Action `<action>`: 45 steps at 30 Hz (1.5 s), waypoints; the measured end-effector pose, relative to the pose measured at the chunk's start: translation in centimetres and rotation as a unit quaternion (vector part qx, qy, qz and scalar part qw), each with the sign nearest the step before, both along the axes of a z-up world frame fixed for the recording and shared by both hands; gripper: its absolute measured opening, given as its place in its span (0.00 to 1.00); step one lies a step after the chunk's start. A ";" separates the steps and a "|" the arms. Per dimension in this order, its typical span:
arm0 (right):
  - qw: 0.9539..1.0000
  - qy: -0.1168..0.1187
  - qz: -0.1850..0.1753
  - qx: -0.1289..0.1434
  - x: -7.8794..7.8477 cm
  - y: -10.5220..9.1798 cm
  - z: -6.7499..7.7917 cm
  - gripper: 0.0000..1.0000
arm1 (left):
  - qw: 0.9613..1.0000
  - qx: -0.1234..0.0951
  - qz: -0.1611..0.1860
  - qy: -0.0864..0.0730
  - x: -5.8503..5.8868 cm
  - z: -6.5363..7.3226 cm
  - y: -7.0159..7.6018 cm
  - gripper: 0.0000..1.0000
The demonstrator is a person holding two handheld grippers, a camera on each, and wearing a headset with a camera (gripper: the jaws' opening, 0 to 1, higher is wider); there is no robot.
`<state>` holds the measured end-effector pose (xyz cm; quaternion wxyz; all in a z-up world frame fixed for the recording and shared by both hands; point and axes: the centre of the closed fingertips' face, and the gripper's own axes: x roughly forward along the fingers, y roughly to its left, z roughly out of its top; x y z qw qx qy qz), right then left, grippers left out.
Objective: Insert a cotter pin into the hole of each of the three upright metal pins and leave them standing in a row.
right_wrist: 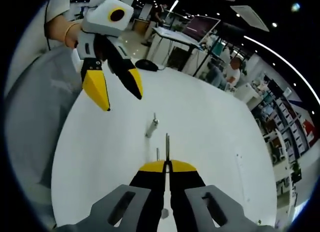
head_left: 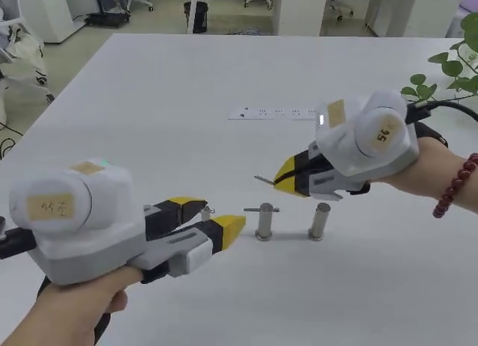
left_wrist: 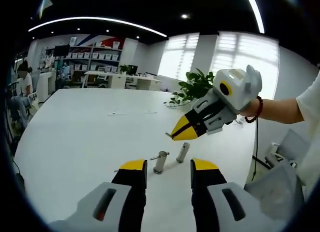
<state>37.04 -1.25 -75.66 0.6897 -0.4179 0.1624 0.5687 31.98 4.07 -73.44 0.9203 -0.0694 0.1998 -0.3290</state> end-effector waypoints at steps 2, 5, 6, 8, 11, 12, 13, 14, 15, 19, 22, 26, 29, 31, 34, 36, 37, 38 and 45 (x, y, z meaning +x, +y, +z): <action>1.000 -0.001 0.009 -0.001 -0.8 0.3 0.0 0.02 | 1.000 -0.002 -0.004 0.005 -0.2 -0.1 -0.2 0.30; 1.000 -0.001 0.023 -0.002 -1.6 0.7 -0.2 0.02 | 1.000 -0.007 -0.010 0.014 -0.4 -0.2 -0.6 0.26; 1.000 0.000 0.030 -0.003 -2.0 0.9 -0.2 0.02 | 1.000 -0.008 -0.011 0.017 -0.5 -0.3 -0.6 0.25; 0.999 -0.001 0.041 -0.005 -2.7 1.2 -0.3 0.02 | 1.000 -0.012 -0.013 0.023 -0.7 -0.4 -0.8 0.23; 0.999 -0.003 0.054 -0.009 -3.5 1.5 -0.4 0.02 | 0.999 -0.016 -0.014 0.030 -0.8 -0.5 -1.0 0.20; 0.998 -0.004 0.059 -0.012 -3.7 1.6 -0.4 0.02 | 0.999 -0.020 -0.014 0.033 -0.8 -0.5 -1.1 0.20; 0.998 -0.006 0.061 -0.012 -3.9 1.6 -0.4 0.02 | 0.999 -0.023 -0.015 0.036 -0.8 -0.5 -1.1 0.19; 0.998 -0.007 0.067 -0.014 -4.2 1.7 -0.5 0.02 | 0.999 -0.026 -0.015 0.039 -0.9 -0.6 -1.2 0.19; 0.997 -0.008 0.071 -0.016 -4.4 1.8 -0.5 0.02 | 0.999 -0.028 -0.015 0.041 -0.9 -0.6 -1.3 0.18; 0.996 -0.011 0.086 -0.018 -5.3 2.3 -0.6 0.02 | 0.998 -0.038 -0.018 0.051 -1.1 -0.7 -1.6 0.14; 0.995 -0.014 0.094 -0.019 -5.8 2.5 -0.6 0.02 | 0.997 -0.045 -0.019 0.061 -1.2 -0.9 -1.7 0.13; 0.994 -0.017 0.102 -0.022 -6.2 2.7 -0.7 0.02 | 0.996 -0.048 -0.020 0.068 -1.4 -1.1 -1.8 0.11; 0.994 -0.017 0.107 -0.021 -6.6 2.9 -0.7 0.02 | 0.996 -0.050 -0.019 0.073 -1.5 -1.2 -1.8 0.10; 0.994 -0.017 0.108 -0.021 -6.8 3.0 -0.7 0.02 | 0.996 -0.051 -0.018 0.076 -1.5 -1.4 -1.8 0.08; 0.994 -0.015 0.109 -0.019 -7.0 3.1 -0.7 0.02 | 0.995 -0.052 -0.014 0.080 -1.5 -1.6 -1.7 0.06; 0.994 -0.013 0.110 -0.017 -7.1 3.2 -0.7 0.02 | 0.995 -0.056 -0.012 0.083 -1.5 -1.7 -1.7 0.05; 0.994 -0.013 0.110 -0.017 -7.2 3.2 -0.7 0.02 | 0.995 -0.058 -0.011 0.084 -1.5 -1.7 -1.6 0.04; 0.994 -0.015 0.110 -0.015 -7.2 3.3 -0.6 0.02 | 0.995 -0.059 -0.011 0.085 -1.6 -1.7 -1.7 0.04; 0.994 -0.021 0.108 -0.006 -7.1 3.6 -0.1 0.02 | 0.993 -0.072 -0.006 0.093 -1.5 -1.8 -1.7 0.02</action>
